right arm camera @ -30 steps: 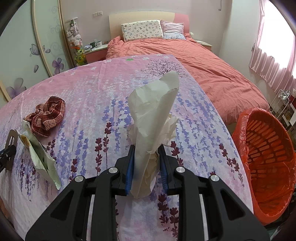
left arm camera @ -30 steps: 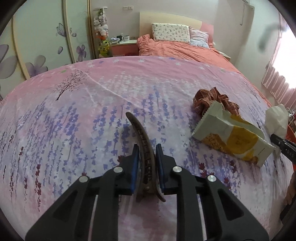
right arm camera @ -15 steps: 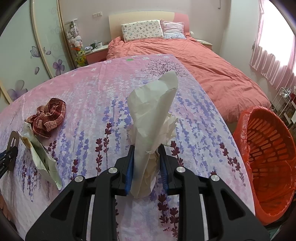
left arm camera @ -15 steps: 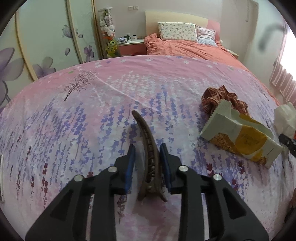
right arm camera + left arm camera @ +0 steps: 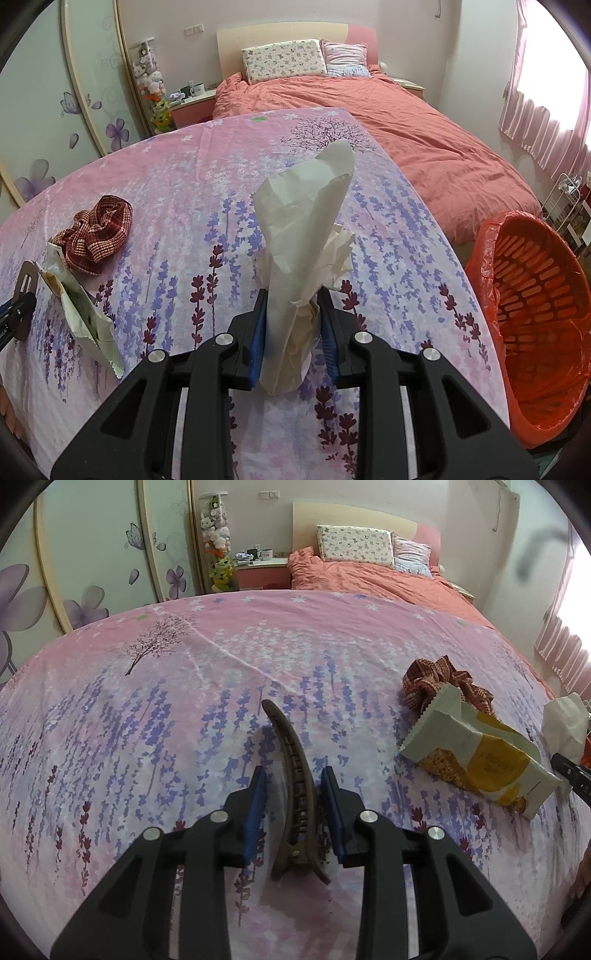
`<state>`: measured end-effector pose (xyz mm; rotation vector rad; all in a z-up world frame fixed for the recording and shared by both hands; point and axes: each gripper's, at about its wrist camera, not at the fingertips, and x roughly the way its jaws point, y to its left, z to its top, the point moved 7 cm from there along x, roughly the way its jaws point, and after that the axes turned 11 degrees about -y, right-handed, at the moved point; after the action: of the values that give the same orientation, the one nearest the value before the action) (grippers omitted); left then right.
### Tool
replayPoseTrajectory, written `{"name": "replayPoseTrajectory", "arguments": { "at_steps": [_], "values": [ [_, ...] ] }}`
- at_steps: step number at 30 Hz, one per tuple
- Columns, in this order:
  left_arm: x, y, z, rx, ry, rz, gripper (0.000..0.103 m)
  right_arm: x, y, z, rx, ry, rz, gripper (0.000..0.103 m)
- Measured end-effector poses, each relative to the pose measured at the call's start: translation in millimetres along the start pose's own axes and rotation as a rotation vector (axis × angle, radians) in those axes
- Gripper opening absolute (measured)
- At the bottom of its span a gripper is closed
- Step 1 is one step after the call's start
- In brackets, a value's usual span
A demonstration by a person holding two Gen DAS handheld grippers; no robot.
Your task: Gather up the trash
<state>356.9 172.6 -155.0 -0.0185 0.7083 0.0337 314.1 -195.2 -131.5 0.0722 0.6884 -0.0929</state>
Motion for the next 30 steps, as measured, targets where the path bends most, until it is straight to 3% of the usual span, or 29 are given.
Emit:
{"name": "replayPoseTrajectory", "arguments": {
  "at_steps": [6,10,13,14,15,21,30],
  "values": [
    [1,-1,0,0.002,0.0,0.002,0.032,0,-1,0,0.0,0.0,0.0,0.028],
    [-2,0,-1,0.026,0.004,0.008,0.032,-1,-1,0,0.013,-0.003,0.025,0.033],
    [-7,3,-6,0.039,0.003,-0.008,0.026,-4,-3,-3,0.005,-0.004,0.025,0.034],
    [-9,5,-7,0.039,-0.002,-0.009,0.018,-5,-4,-5,0.013,-0.004,0.028,0.03],
    [-9,7,-7,0.034,-0.004,-0.009,0.018,-7,-5,-6,0.026,-0.007,0.035,0.024],
    [-29,9,2,0.023,-0.042,-0.036,0.017,-34,2,-5,0.012,-0.064,0.097,0.021],
    [-95,-55,33,0.072,-0.138,-0.185,0.017,-91,-5,21,0.039,-0.181,0.143,0.021]
  ]
}}
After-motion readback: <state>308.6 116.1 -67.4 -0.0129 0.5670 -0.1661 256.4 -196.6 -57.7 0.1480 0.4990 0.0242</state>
